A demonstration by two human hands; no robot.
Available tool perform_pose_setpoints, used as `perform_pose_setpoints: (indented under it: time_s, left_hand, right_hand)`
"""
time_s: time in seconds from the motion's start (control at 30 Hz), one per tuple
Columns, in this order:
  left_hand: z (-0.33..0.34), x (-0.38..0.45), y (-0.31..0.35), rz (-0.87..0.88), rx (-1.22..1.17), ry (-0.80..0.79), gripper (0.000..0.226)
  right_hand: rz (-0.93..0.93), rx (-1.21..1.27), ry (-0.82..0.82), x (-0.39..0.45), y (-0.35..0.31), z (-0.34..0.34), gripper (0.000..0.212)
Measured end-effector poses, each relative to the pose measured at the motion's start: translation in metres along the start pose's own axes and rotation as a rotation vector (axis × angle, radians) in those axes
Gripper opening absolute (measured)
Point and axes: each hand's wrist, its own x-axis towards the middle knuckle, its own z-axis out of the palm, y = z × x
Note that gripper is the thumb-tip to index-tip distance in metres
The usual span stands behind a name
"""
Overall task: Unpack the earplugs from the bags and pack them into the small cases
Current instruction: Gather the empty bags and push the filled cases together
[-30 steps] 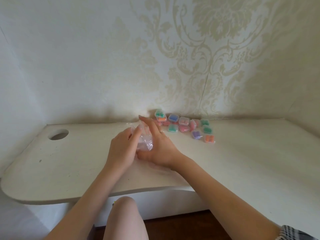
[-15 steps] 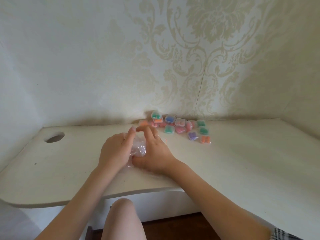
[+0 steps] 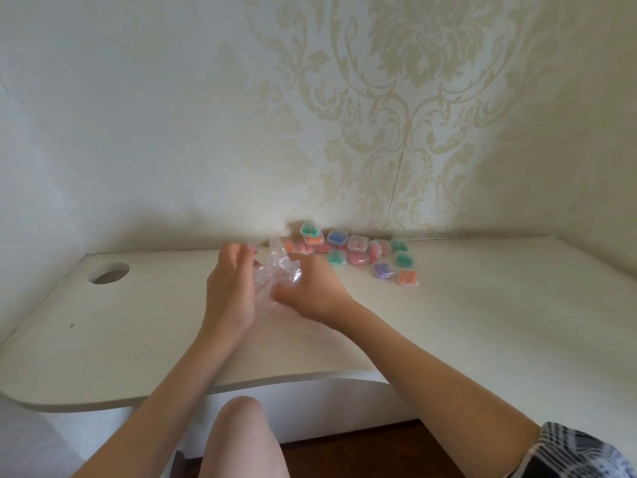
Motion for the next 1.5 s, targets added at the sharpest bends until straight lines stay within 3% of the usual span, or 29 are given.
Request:
perform_pose_setpoints:
  time_s: [0.1, 0.23, 0.3, 0.4, 0.47, 0.57, 0.67, 0.73, 0.87, 1.07, 1.17, 1.3, 1.37, 1.5]
  left_hand:
    - [-0.002, 0.013, -0.006, -0.078, -0.153, 0.063, 0.035]
    - [0.004, 0.030, -0.011, 0.116, 0.333, -0.123, 0.032]
    - [0.017, 0.037, -0.010, 0.224, 0.493, -0.287, 0.045]
    - [0.047, 0.038, -0.011, 0.204, 0.657, -0.520, 0.071]
    - [0.065, 0.035, -0.015, 0.209, 0.823, -0.566, 0.075]
    - [0.082, 0.029, -0.014, 0.249, 0.916, -0.580, 0.073]
    - [0.092, 0.018, -0.013, 0.337, 0.890, -0.637, 0.074]
    - [0.094, 0.014, -0.010, 0.322, 0.829, -0.651, 0.075]
    - [0.105, 0.014, -0.006, 0.497, 0.746, -0.474, 0.091]
    - [0.149, 0.019, 0.000, 0.598, 0.997, -0.587, 0.101]
    - [0.164, 0.017, 0.005, 0.655, 0.929, -0.643, 0.097]
    - [0.174, 0.009, 0.013, 0.775, 0.819, -0.610, 0.085]
    - [0.183, 0.002, 0.017, 0.835, 0.810, -0.679, 0.087]
    - [0.201, -0.007, 0.022, 0.782, 0.832, -0.812, 0.075]
  right_hand:
    - [0.032, 0.160, 0.150, -0.001, 0.008, -0.030, 0.008]
    - [0.075, 0.334, 0.471, 0.000, 0.031, -0.094, 0.012]
    - [0.125, 0.412, 0.593, -0.002, 0.050, -0.125, 0.012]
    - [0.140, 0.469, 0.706, -0.016, 0.077, -0.162, 0.012]
    - [0.166, 0.527, 0.757, -0.023, 0.097, -0.177, 0.008]
    - [0.263, 0.584, 0.797, -0.031, 0.125, -0.182, 0.011]
    - [0.331, 0.596, 0.818, -0.034, 0.143, -0.174, 0.025]
    - [0.351, 0.602, 0.822, -0.032, 0.146, -0.170, 0.022]
    - [0.329, 0.668, 0.803, -0.029, 0.144, -0.172, 0.019]
    - [0.320, 0.847, 0.653, -0.031, 0.149, -0.180, 0.027]
    - [0.455, 0.790, 0.692, -0.033, 0.154, -0.184, 0.016]
    - [0.446, 0.793, 0.710, -0.031, 0.156, -0.186, 0.018]
    - [0.438, 0.794, 0.708, -0.031, 0.156, -0.187, 0.019]
    - [0.440, 0.806, 0.701, -0.033, 0.155, -0.188, 0.016]
